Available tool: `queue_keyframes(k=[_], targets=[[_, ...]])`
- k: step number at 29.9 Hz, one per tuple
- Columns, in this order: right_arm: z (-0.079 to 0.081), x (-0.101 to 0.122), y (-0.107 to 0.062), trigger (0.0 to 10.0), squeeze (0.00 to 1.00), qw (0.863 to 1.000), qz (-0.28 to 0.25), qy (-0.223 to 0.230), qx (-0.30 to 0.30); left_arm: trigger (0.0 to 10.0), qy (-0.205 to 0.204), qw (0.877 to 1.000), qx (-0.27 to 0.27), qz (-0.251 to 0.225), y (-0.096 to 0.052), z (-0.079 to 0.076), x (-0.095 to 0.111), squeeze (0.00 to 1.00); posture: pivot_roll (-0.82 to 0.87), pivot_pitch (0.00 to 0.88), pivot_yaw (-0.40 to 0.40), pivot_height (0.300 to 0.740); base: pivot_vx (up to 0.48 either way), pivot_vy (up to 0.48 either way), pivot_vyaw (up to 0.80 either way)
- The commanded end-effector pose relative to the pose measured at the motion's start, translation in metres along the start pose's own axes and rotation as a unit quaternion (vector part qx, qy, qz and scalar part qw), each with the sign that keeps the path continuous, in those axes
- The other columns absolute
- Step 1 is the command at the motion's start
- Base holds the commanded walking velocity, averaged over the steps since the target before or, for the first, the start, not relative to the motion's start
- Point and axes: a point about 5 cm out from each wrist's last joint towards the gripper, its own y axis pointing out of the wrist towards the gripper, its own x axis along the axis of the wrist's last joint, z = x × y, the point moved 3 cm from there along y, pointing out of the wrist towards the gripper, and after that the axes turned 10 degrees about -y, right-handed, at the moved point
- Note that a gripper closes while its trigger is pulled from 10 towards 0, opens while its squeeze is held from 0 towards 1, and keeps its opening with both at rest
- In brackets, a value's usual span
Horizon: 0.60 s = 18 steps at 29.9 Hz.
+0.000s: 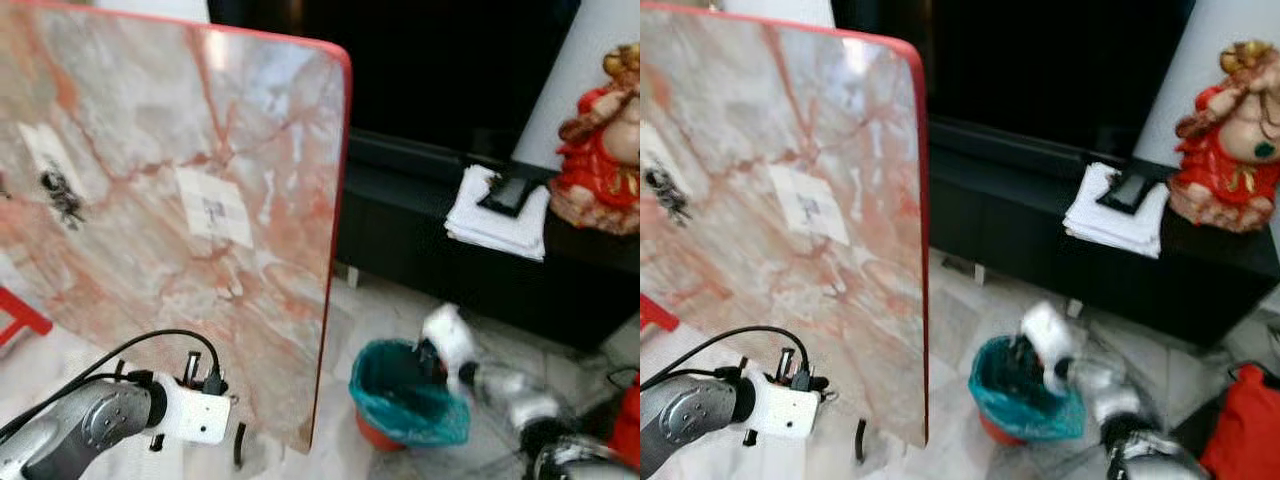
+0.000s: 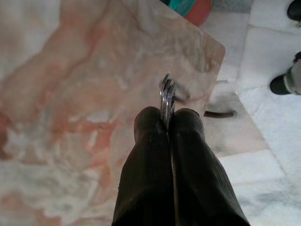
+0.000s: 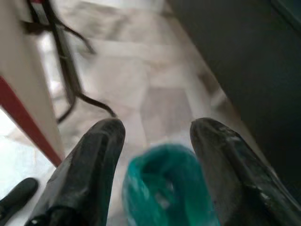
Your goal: Hang keys on a hook
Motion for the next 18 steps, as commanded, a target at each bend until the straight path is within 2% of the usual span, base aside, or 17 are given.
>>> queue_keyframes(k=[1, 6, 11, 15, 18], targets=[[0.030, -0.023, 0.001, 10.0, 0.00, 0.997, 0.019, 0.025, 0.067, 10.0, -0.001, 1.000, -0.003, -0.005, -0.004, 0.002, -0.001, 0.00, 0.03, 0.000, -0.060, 0.740, 0.000, 0.000, 0.00], [0.045, 0.000, -0.002, 10.0, 0.00, 0.984, -0.039, 0.007, 0.172, 10.0, 0.014, 0.999, -0.004, -0.036, -0.004, 0.006, 0.007, 0.00, 0.03, 0.000, -0.053, 0.740, 0.000, 0.000, 0.00], [0.052, 0.002, -0.005, 10.0, 0.00, 0.978, -0.045, 0.003, 0.203, 10.0, 0.031, 0.998, -0.007, -0.052, -0.003, 0.007, 0.013, 0.00, 0.03, 0.000, -0.051, 0.740, 0.000, 0.000, 0.00], [0.058, 0.022, -0.017, 10.0, 0.00, 0.961, -0.109, 0.026, 0.254, 10.0, 0.049, 0.997, -0.006, -0.062, -0.004, 0.012, 0.019, 0.00, 0.03, 0.000, -0.058, 0.740, 0.000, 0.000, 0.00], [0.063, 0.023, -0.025, 10.0, 0.00, 0.953, -0.112, 0.012, 0.281, 10.0, 0.057, 0.996, -0.004, -0.071, -0.003, 0.016, 0.025, 0.00, 0.03, 0.000, -0.058, 0.740, 0.000, 0.000, 0.00]])
